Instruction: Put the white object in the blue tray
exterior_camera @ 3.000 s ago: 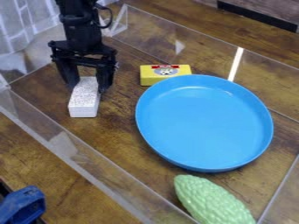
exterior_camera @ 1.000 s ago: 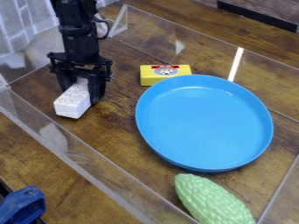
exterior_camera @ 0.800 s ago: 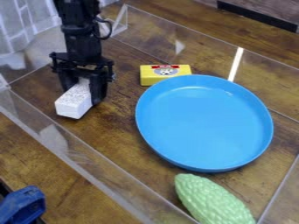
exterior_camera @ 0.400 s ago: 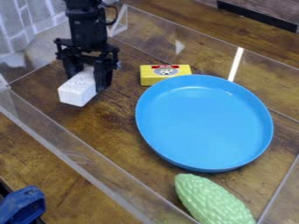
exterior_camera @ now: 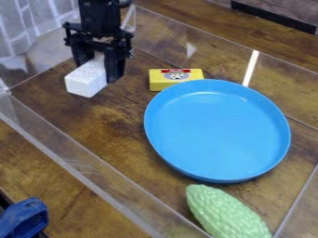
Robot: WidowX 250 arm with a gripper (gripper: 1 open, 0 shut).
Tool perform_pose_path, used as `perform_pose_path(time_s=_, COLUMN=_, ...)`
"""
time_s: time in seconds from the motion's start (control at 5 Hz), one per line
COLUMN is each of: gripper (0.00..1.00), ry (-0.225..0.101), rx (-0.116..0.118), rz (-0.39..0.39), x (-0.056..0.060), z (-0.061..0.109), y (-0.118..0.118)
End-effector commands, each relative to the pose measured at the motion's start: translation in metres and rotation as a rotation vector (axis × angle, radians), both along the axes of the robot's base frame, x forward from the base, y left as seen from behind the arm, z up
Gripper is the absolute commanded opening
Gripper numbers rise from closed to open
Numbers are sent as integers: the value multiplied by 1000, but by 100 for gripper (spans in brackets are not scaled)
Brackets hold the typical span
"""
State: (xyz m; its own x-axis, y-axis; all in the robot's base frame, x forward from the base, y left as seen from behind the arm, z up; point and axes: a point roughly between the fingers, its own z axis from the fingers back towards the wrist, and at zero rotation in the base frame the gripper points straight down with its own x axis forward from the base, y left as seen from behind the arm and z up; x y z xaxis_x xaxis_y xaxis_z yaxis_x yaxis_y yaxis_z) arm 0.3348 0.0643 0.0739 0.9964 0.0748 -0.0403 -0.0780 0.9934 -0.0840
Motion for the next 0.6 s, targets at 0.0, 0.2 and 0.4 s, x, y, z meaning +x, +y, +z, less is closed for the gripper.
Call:
perform_pose_path(time_s=0.0, gripper=0, ry=-114, rx=30, rz=-39, x=12, z=37, y=-5)
perform_pose_path(time_s=0.2, gripper=0, ry=-117, rx=34, rz=-60, x=13, z=37, y=-8)
perform_pose_path(time_s=0.4, gripper=0, ry=-120, rx=35, rz=-80, x=15, z=38, y=-11)
